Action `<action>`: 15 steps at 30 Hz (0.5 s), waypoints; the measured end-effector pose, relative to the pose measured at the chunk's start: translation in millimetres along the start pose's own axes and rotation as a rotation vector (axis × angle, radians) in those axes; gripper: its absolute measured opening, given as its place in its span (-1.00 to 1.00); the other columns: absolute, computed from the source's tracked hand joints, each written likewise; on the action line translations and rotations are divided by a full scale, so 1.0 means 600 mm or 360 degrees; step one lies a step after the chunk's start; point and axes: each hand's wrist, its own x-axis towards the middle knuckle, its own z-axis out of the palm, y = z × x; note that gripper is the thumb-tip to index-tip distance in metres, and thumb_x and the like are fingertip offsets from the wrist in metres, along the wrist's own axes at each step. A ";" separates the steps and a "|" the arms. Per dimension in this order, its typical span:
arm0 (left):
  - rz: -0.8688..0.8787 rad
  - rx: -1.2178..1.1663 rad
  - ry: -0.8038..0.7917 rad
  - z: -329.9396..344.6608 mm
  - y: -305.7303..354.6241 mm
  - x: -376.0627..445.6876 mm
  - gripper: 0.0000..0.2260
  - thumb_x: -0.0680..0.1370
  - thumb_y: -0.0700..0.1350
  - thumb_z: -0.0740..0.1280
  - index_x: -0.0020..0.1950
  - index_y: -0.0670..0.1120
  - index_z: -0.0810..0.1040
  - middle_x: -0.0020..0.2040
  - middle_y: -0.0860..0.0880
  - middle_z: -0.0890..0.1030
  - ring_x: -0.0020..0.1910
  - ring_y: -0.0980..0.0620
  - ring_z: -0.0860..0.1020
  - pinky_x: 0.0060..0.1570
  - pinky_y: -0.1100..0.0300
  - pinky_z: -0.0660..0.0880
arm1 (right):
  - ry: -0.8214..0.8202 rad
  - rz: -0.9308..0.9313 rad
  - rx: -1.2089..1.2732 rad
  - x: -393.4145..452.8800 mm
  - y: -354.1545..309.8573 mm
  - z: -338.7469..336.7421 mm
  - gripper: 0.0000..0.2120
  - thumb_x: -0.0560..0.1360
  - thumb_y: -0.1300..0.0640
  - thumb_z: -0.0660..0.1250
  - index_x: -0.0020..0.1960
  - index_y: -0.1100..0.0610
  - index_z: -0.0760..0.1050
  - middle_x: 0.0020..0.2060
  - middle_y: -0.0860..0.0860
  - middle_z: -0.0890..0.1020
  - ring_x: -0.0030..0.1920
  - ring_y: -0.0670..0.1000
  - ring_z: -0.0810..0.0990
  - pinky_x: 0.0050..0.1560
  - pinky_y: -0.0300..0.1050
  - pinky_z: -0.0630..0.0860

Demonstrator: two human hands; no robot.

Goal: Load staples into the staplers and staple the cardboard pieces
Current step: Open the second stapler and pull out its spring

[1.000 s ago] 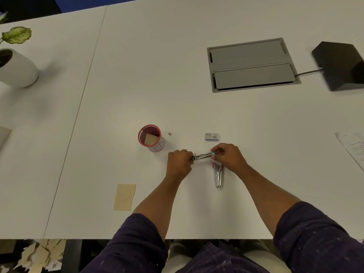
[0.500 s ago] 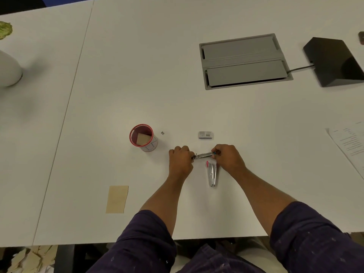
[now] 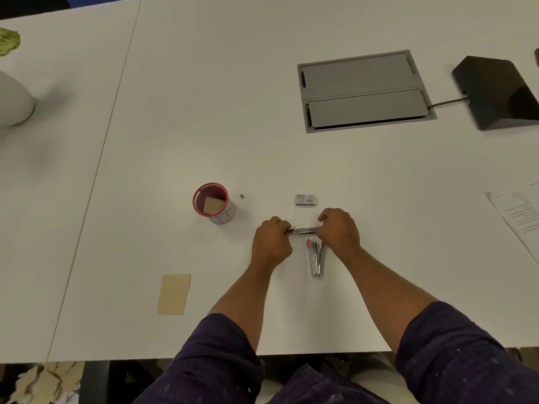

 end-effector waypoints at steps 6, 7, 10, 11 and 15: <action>-0.0057 -0.0039 0.0229 -0.012 -0.011 -0.008 -0.66 0.43 -0.20 0.31 0.18 -0.09 0.63 0.11 -0.02 0.61 0.06 -0.04 0.56 0.05 0.07 0.50 | 0.0186 -0.0258 0.0122 0.001 -0.045 0.001 -0.86 0.49 0.24 0.34 -0.04 0.12 0.68 -0.06 0.06 0.72 -0.04 0.10 0.69 -0.05 -0.08 0.61; -0.0099 -0.0064 0.0260 -0.016 -0.013 -0.006 -0.64 0.43 -0.22 0.30 0.22 -0.10 0.61 0.15 -0.04 0.61 0.09 -0.06 0.56 0.08 0.06 0.51 | 0.0177 -0.0314 0.0137 0.000 -0.054 0.004 -0.87 0.51 0.23 0.35 -0.05 0.12 0.68 -0.06 0.05 0.72 -0.05 0.08 0.69 -0.05 -0.09 0.60; -0.0254 -0.0172 0.0324 -0.027 -0.019 -0.001 -0.54 0.44 -0.28 0.26 0.35 -0.17 0.52 0.31 -0.09 0.55 0.25 -0.11 0.50 0.22 0.03 0.48 | 0.0066 -0.0445 0.0167 0.001 -0.079 0.017 -0.85 0.54 0.25 0.34 -0.01 0.13 0.68 -0.02 0.03 0.70 -0.03 0.05 0.68 0.01 -0.09 0.60; -0.0302 -0.0200 0.0331 -0.030 -0.021 0.001 -0.51 0.44 -0.29 0.25 0.38 -0.19 0.49 0.35 -0.09 0.52 0.29 -0.12 0.48 0.25 0.04 0.45 | 0.0002 -0.0481 0.0132 0.003 -0.086 0.023 -0.85 0.55 0.25 0.34 0.04 0.14 0.68 0.01 0.03 0.69 0.01 0.06 0.67 0.05 -0.07 0.59; -0.0439 -0.0287 0.0294 -0.036 -0.034 0.006 -0.47 0.45 -0.32 0.24 0.44 -0.24 0.37 0.44 -0.13 0.42 0.40 -0.14 0.39 0.29 0.05 0.40 | -0.0322 -0.0543 -0.0165 0.020 -0.121 0.046 -0.66 0.59 0.17 0.33 0.36 0.15 0.52 0.28 0.05 0.58 0.26 0.08 0.57 0.20 -0.10 0.49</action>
